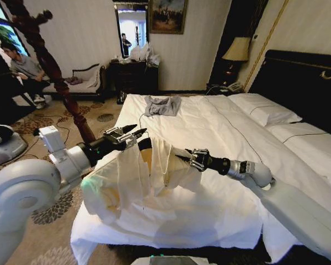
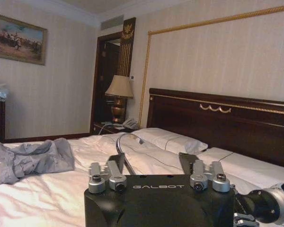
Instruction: Pick up the clothes from the bed and hang them on the clothes hanger.
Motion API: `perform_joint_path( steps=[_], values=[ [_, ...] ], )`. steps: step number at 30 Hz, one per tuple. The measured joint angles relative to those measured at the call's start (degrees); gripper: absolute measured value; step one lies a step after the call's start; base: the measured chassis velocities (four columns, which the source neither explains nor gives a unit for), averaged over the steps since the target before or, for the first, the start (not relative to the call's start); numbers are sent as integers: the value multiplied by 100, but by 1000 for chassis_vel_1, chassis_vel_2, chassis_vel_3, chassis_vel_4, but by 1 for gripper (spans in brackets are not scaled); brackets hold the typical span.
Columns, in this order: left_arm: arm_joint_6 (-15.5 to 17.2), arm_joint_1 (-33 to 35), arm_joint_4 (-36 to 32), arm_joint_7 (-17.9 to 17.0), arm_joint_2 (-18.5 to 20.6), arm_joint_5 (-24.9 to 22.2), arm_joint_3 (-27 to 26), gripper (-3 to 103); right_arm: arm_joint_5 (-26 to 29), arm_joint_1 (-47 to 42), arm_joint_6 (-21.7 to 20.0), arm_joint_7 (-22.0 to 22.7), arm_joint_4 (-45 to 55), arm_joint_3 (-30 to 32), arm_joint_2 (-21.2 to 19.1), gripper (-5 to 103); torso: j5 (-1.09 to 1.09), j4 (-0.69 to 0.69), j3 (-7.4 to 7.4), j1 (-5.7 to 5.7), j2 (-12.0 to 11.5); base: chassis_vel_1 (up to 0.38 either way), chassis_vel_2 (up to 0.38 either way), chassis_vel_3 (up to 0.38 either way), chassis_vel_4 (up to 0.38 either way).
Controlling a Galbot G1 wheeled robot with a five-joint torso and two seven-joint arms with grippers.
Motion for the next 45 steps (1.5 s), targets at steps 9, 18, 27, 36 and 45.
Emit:
perform_joint_path(
  steps=[9, 18, 27, 36, 45],
  values=[
    [321, 83, -6, -963, 329, -225, -238, 96, -303, 201, 284, 85, -448, 114, 49, 18, 0, -1, 0, 0, 0, 0, 0, 0, 0],
    [389, 521, -4, -1184, 665, -537, -196, 100, -361, 489, 387, 80, -621, 154, 90, 18, -1, 0, 0, 0, 0, 0, 0, 0, 0],
    [401, 726, 2, -865, 803, -600, -43, 100, -288, 603, 485, 29, -758, 195, 109, 18, 1, 0, 0, 0, 0, 0, 0, 0, 0],
    [371, 837, 67, -778, 535, -633, 107, 91, -163, 709, 469, 11, -697, 172, 106, 19, 0, 0, 0, 0, 0, 0, 0, 0, 0],
    [369, 821, 125, -621, 379, -948, 65, 60, -147, 837, 514, 225, -697, 108, 158, 24, 0, 0, 0, 0, 0, 0, 0, 0, 0]
  ],
)
